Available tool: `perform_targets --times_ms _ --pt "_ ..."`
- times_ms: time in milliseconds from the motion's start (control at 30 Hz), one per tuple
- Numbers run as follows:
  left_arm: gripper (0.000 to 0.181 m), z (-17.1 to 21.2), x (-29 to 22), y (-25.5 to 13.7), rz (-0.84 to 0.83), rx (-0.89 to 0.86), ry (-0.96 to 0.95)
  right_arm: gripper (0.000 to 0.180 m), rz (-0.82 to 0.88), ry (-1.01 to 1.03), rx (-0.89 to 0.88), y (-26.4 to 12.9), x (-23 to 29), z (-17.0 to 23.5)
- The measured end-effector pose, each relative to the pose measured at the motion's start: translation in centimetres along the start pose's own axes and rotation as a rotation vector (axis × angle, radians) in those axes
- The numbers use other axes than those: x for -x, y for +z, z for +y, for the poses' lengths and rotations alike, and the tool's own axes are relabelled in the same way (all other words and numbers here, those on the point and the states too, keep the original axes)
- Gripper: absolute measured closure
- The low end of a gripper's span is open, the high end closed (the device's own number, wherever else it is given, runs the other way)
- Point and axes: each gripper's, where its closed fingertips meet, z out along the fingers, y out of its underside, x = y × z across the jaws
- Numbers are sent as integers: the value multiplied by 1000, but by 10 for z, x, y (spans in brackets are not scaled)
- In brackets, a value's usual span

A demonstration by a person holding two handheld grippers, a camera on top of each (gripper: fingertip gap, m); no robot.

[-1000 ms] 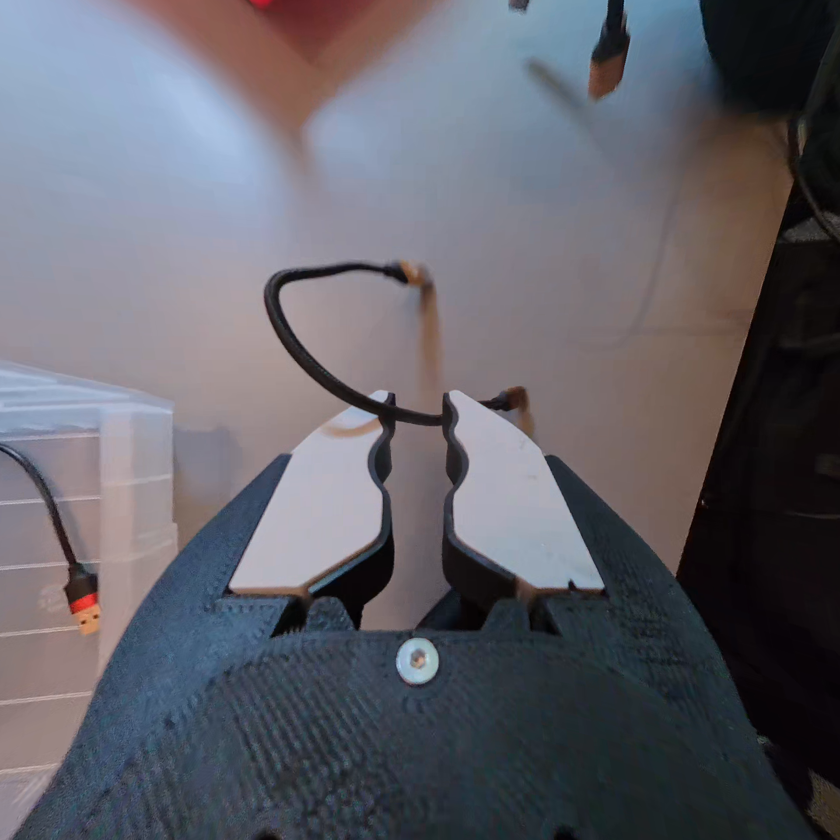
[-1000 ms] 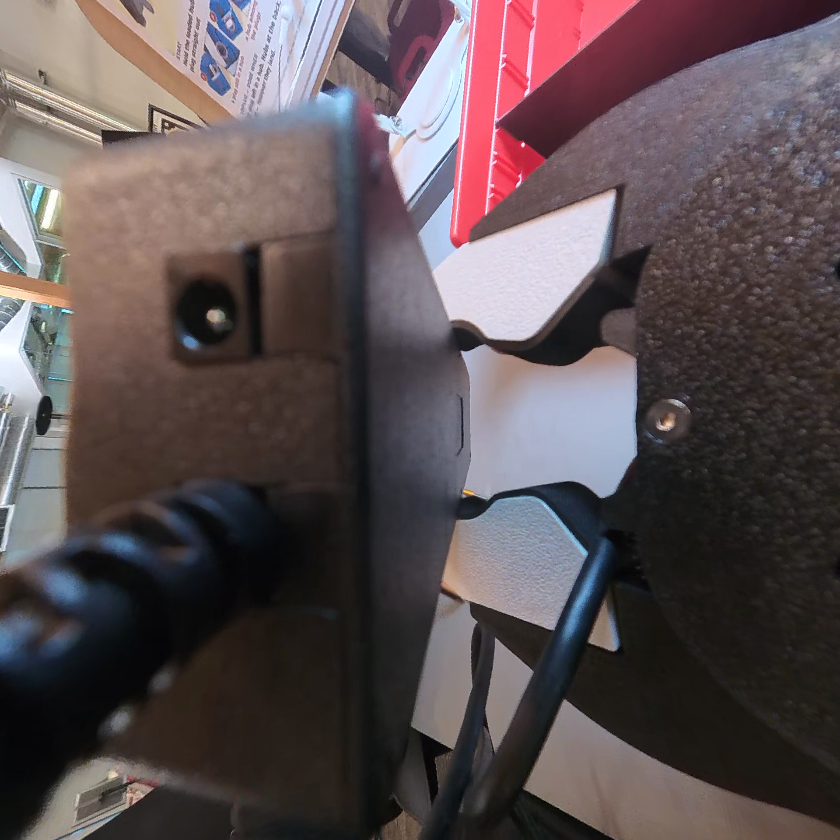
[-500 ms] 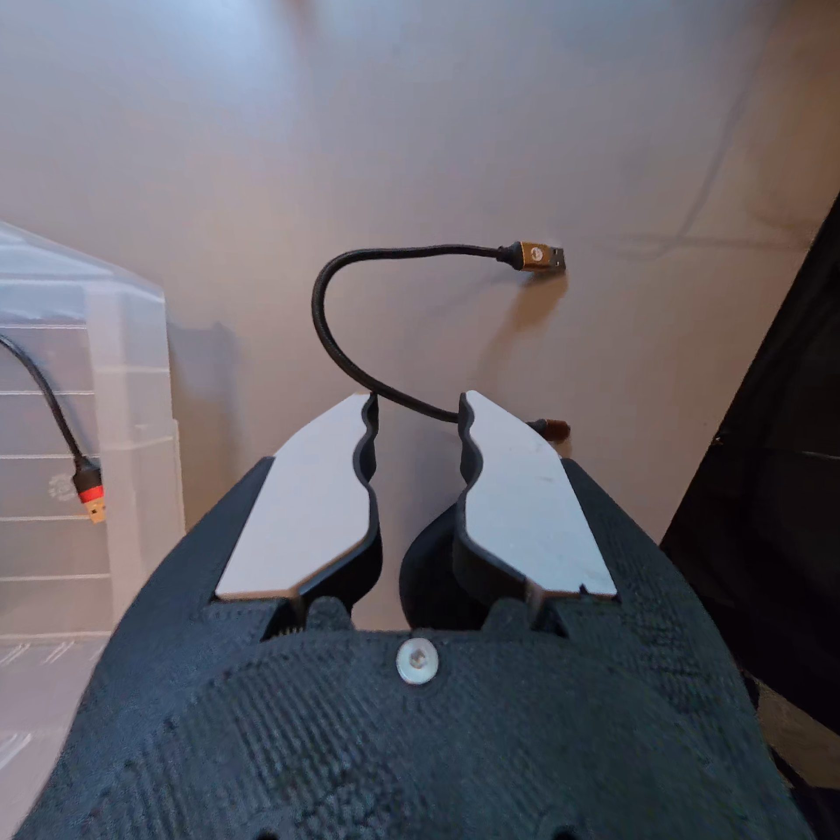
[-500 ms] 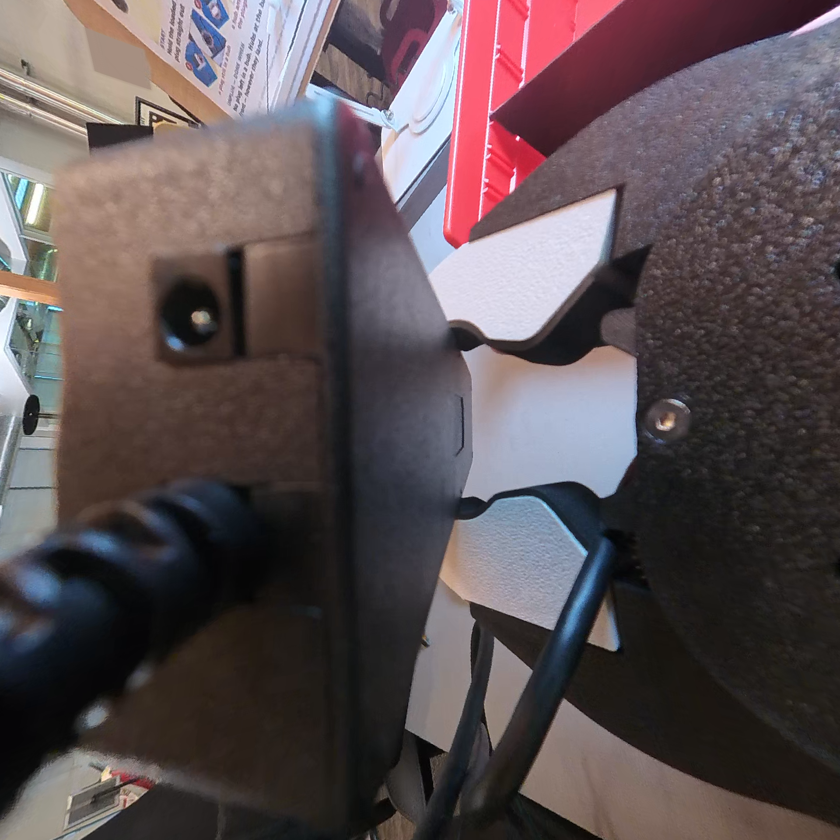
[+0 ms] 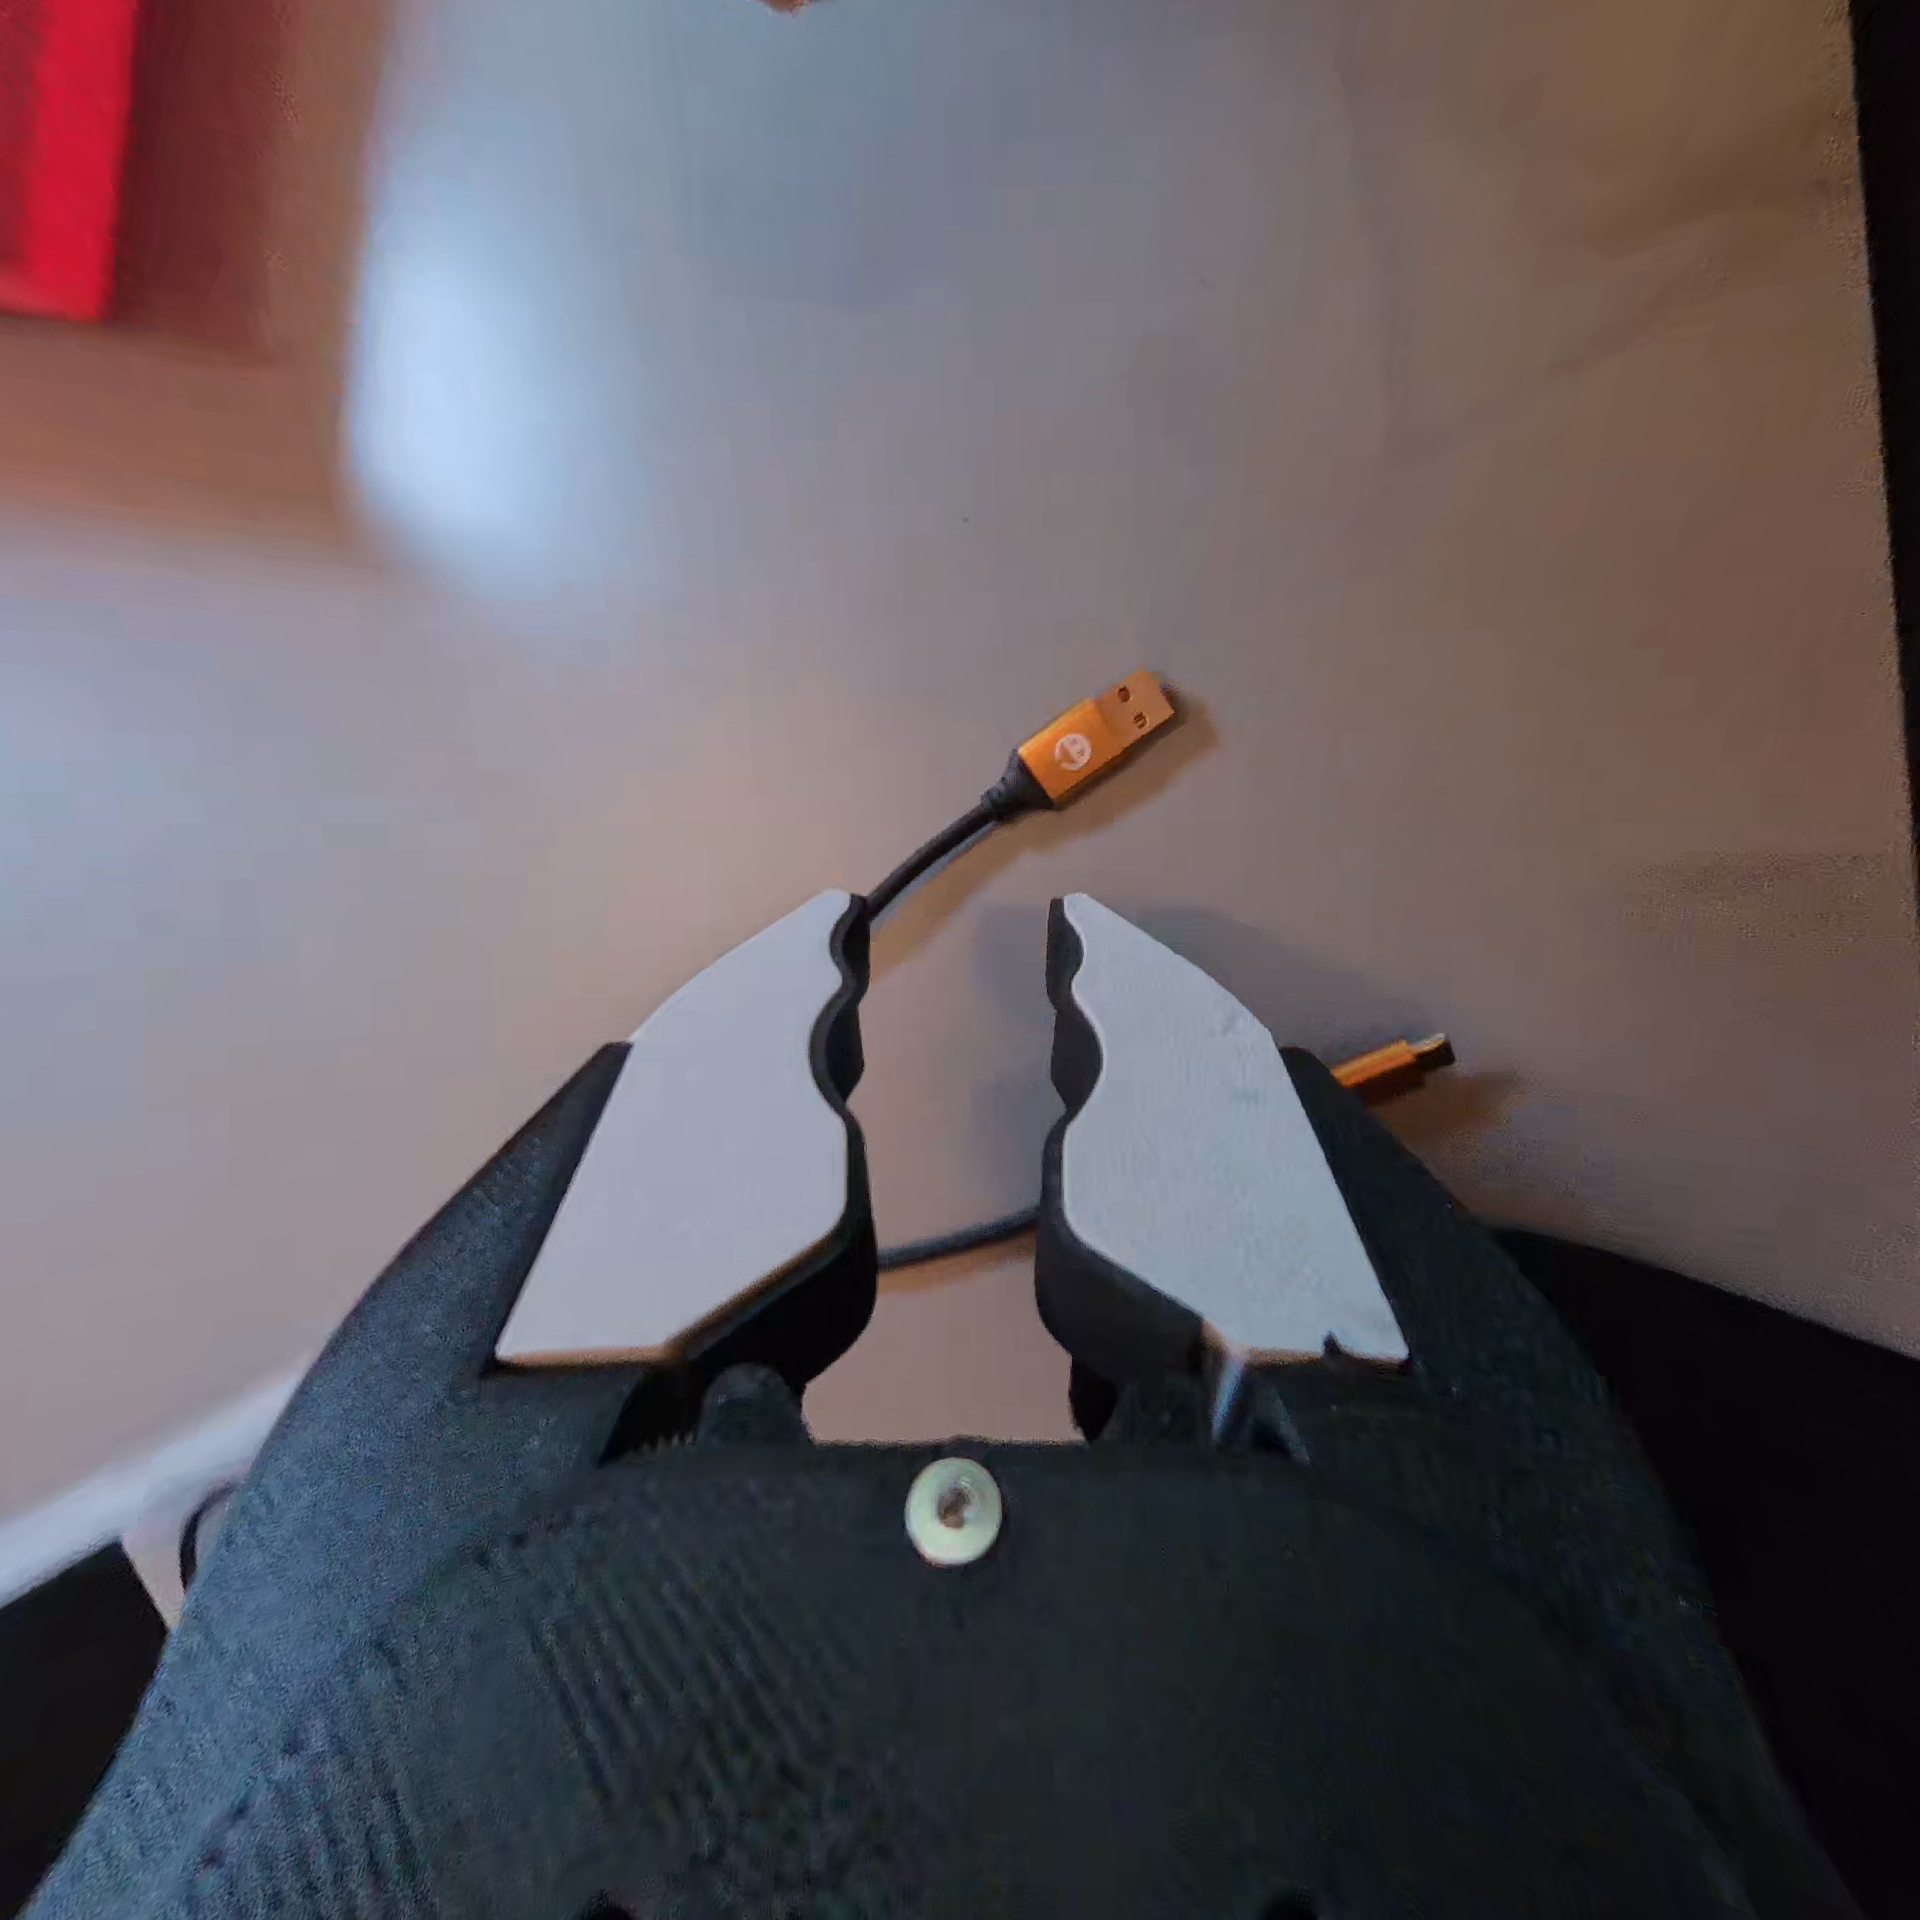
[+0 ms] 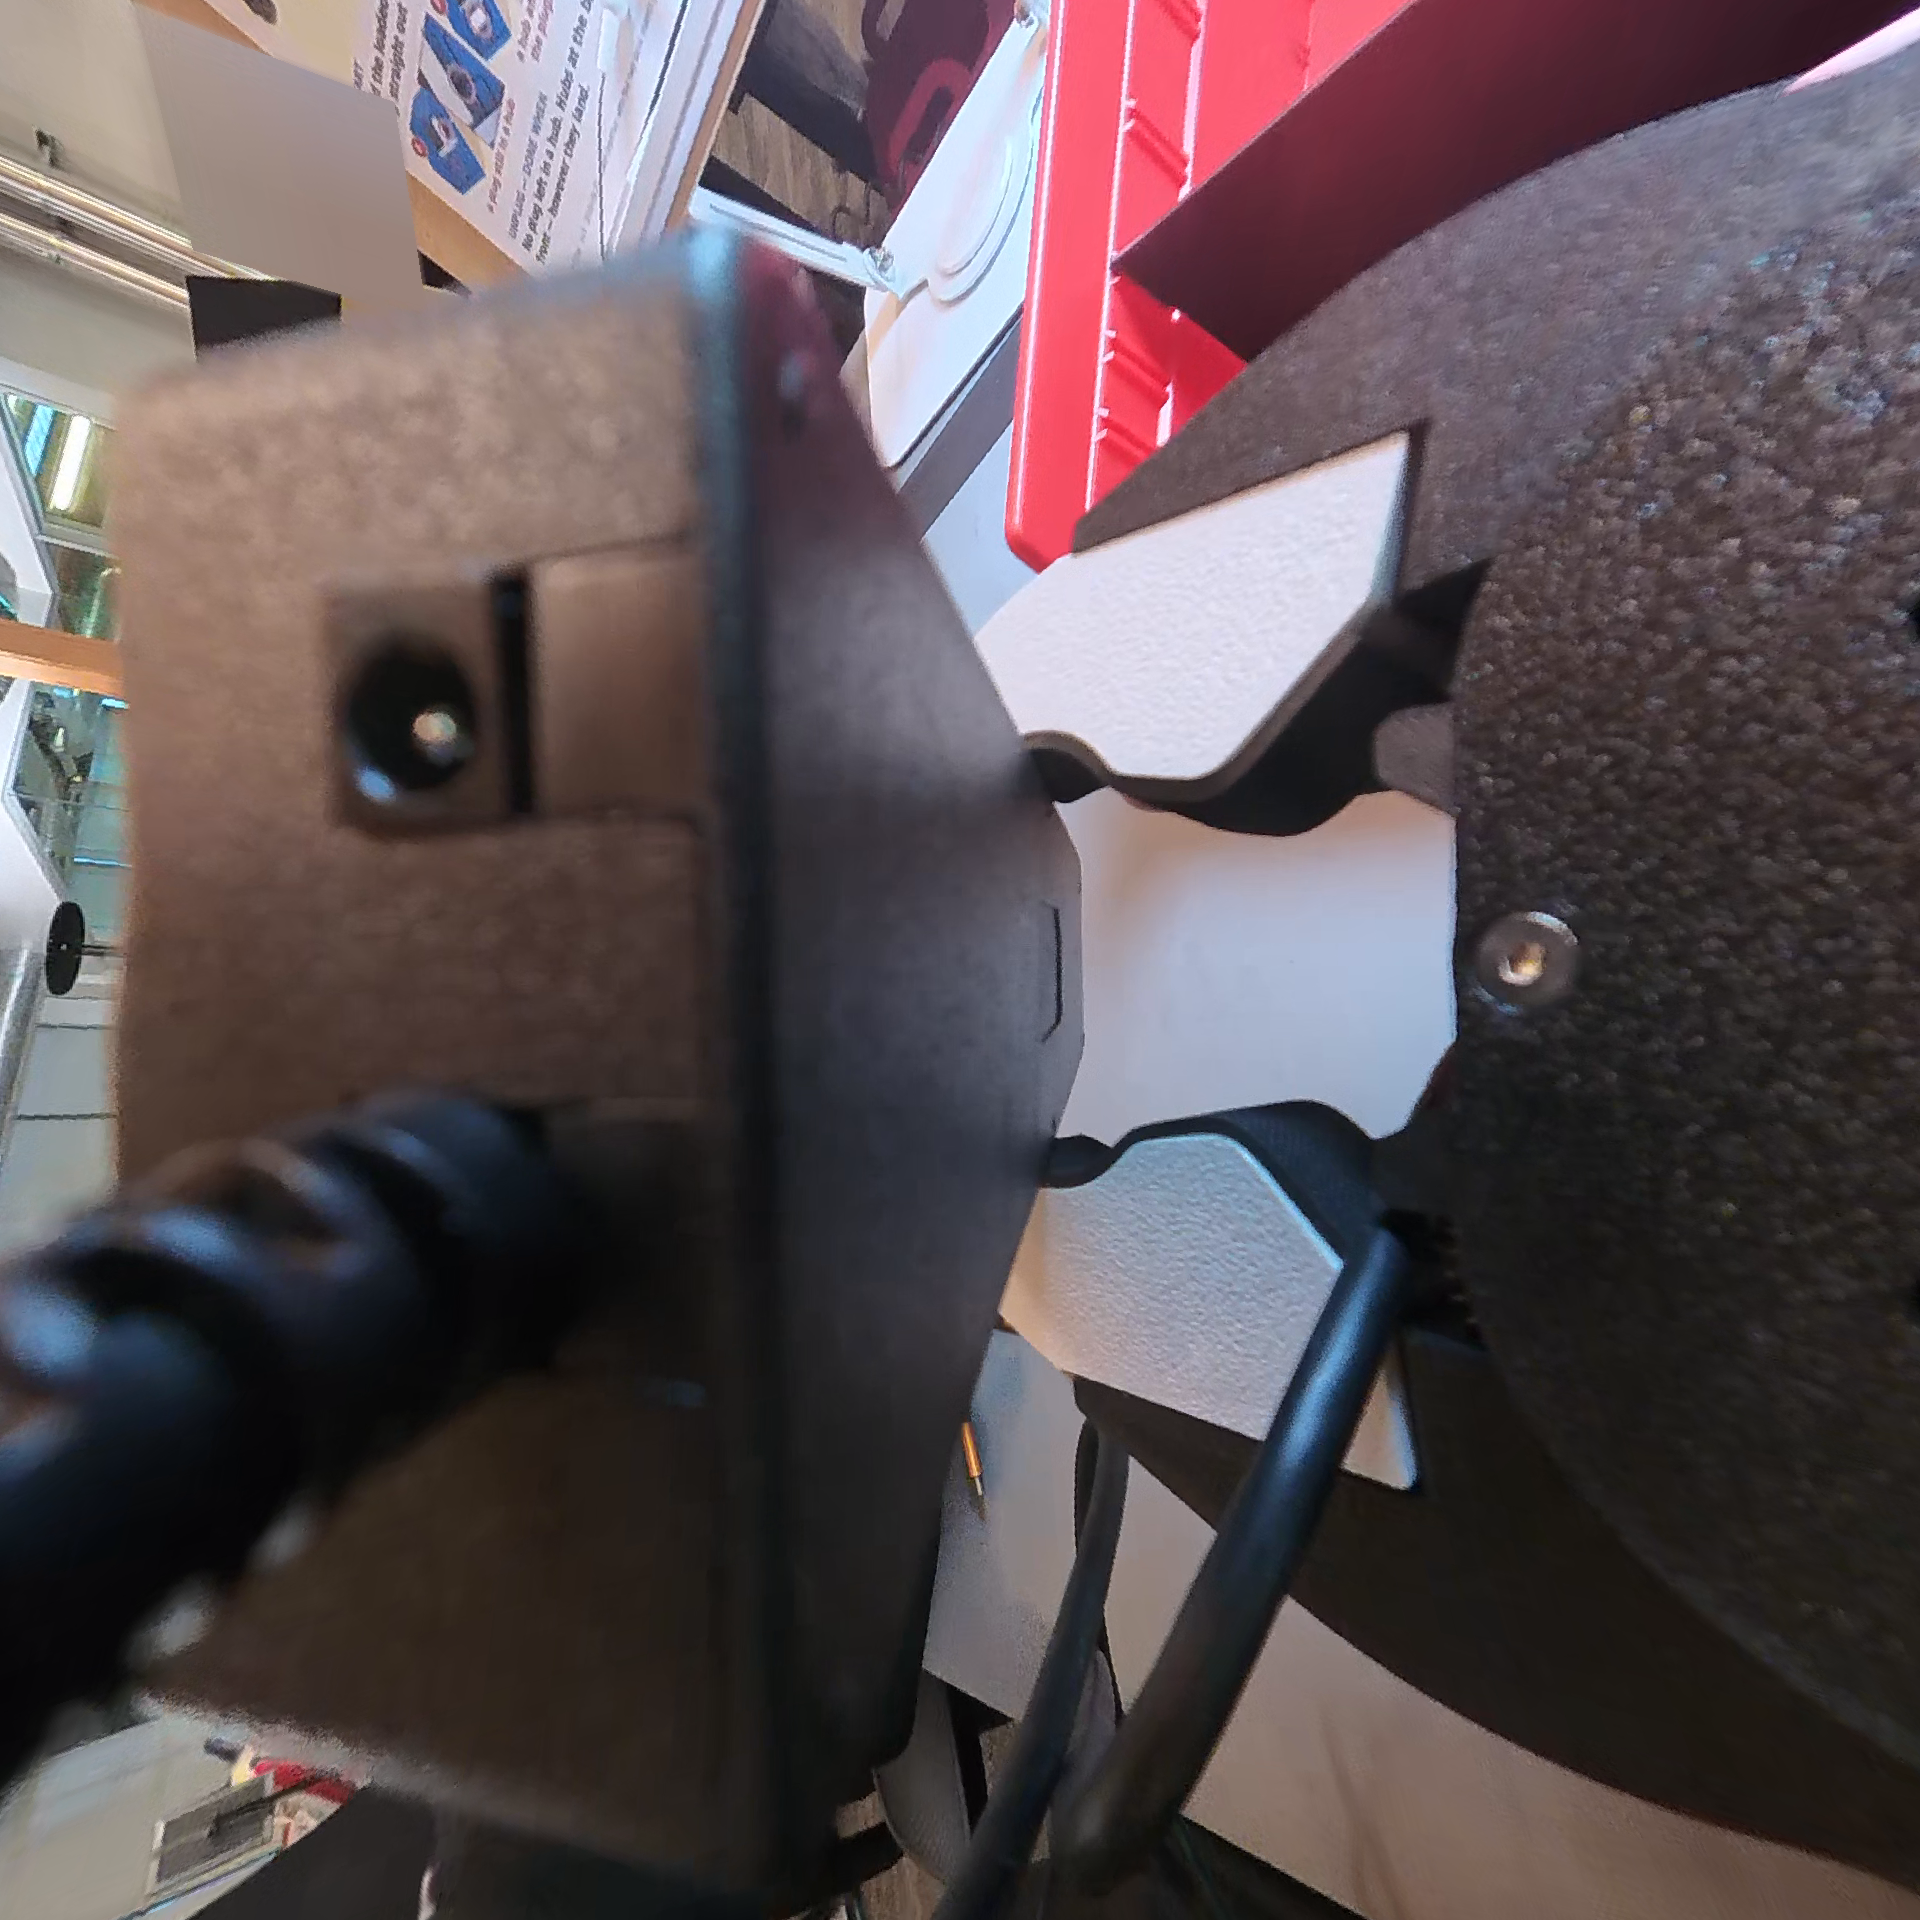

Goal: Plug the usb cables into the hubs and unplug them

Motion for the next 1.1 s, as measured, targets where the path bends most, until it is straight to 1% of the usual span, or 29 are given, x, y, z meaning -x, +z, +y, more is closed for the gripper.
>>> perform_targets --times_ms 100,200,300,367,433,500,533,600,667,700,767,933,1100 --pt "149 -1 -4 21 89 74 131 116 8 -3 -2 -2 -1 0" --pt "149 1 -8 30 178 127 211 116 6 1 -11 -3 -1 -2" --pt "156 -7 -14 34 242 105 250 116 5 5 -12 -5 -3 -1" --pt "165 -12 -17 37 270 76 250 116 5 9 -10 -5 -3 0" --pt "166 -18 -18 40 291 29 207 116 5 11 -4 -5 -4 2" --pt "167 -25 -12 44 288 -19 91 116 7 9 5 -4 -5 4" --pt "167 -30 -8 45 276 -78 33 116 9 7 10 -3 -5 6" --pt "167 -43 -3 39 311 -228 -116 116 14 3 20 -3 -6 8" --pt "167 -57 4 25 348 -403 -247 116 22 -6 34 -2 -7 10" --pt "167 -62 8 17 354 -471 -290 116 25 -12 45 -1 -7 13" --pt "167 -67 10 1 367 -546 -336 116 26 -21 65 1 -6 16" --pt "168 -81 21 -36 296 -633 -377 116 35 -61 108 5 -4 22" --pt "168 -104 42 -59 132 -541 -405 116 42 -84 152 10 -5 31"
